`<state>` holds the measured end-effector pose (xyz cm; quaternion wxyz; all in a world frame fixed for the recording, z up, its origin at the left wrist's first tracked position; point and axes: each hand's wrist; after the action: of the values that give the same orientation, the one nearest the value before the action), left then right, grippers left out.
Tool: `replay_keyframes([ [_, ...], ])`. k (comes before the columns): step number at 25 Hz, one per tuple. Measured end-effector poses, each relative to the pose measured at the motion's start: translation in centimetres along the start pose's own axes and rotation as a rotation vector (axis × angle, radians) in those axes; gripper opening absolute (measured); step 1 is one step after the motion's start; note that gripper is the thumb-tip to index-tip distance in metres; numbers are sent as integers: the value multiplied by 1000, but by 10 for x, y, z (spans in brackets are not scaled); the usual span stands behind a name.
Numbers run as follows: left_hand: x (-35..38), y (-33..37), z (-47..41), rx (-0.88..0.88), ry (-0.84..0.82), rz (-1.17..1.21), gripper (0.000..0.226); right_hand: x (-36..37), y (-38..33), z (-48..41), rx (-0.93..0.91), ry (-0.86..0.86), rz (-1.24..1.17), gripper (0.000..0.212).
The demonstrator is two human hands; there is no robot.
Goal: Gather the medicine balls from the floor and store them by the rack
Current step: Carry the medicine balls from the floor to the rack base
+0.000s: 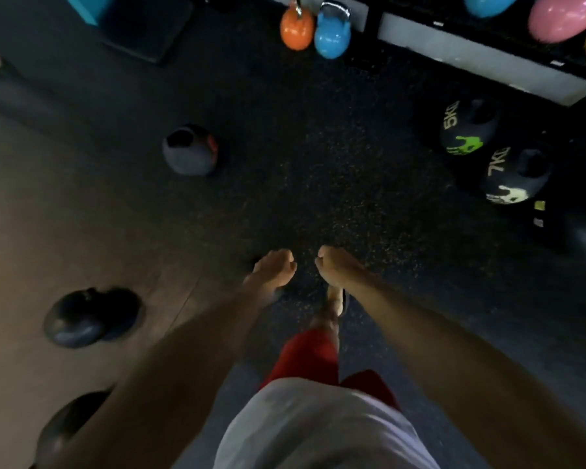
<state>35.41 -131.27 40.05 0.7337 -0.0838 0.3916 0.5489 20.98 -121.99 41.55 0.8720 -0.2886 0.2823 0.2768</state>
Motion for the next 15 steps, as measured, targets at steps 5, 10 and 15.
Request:
replay_keyframes([
  [5, 14, -75, 65, -16, 15, 7, 33, 67, -49, 47, -42, -26, 29, 38],
  [10, 27, -128, 73, -51, 8, -67, 35, 120, -72, 49, 26, -55, -16, 37],
  [15, 36, -190, 18, 17, -117, -76, 35, 186, -97, 6, 119, -41, -106, 33],
])
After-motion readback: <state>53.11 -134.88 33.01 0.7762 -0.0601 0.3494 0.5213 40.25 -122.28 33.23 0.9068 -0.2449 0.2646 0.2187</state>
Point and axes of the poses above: each hand's wrist, its own z-axis away from the middle knuckle, its own x-axis out of the palm, y = z × x, and after that the axes turned 3 degrees about x, right-handed
